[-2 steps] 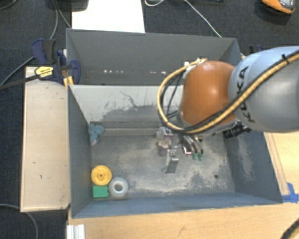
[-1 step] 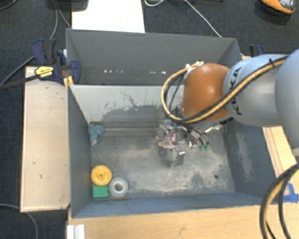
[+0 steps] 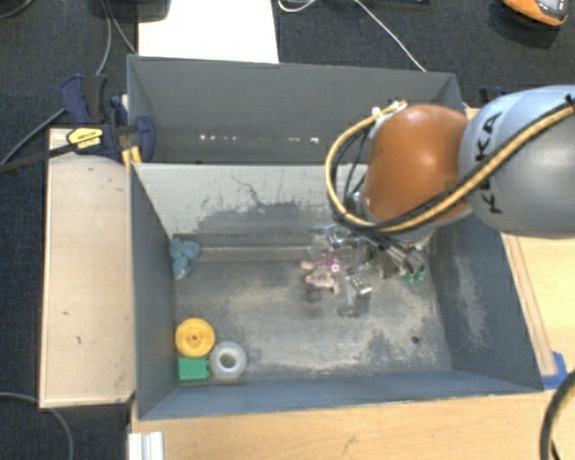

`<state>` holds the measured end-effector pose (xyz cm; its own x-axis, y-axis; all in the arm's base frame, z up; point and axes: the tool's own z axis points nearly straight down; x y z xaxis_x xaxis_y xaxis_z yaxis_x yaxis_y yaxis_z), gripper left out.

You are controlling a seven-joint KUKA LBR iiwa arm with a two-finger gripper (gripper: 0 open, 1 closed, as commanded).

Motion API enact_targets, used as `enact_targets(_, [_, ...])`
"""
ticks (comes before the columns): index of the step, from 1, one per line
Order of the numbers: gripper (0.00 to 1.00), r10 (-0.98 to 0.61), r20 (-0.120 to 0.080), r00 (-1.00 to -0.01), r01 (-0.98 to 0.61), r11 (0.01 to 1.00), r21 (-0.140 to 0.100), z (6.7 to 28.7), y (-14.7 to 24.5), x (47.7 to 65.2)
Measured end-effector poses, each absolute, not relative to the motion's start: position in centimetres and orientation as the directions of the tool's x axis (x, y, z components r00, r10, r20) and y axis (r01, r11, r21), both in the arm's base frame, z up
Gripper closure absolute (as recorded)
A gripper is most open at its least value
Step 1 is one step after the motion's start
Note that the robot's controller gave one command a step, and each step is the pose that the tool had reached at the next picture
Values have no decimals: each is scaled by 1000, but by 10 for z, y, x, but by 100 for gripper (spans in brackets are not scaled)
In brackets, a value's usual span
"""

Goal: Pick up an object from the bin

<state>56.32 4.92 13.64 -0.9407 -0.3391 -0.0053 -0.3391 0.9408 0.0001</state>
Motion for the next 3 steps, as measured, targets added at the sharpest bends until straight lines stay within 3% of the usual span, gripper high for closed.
enact_targets(1, [0,-548,-1,-837,-548,837,1,100,34,577])
enact_targets(2, [0,-572,-7,-821,-572,821,-1,71,32,587])
enact_targets(3, [100,-723,-6,-691,-723,691,-1,71,35,589])
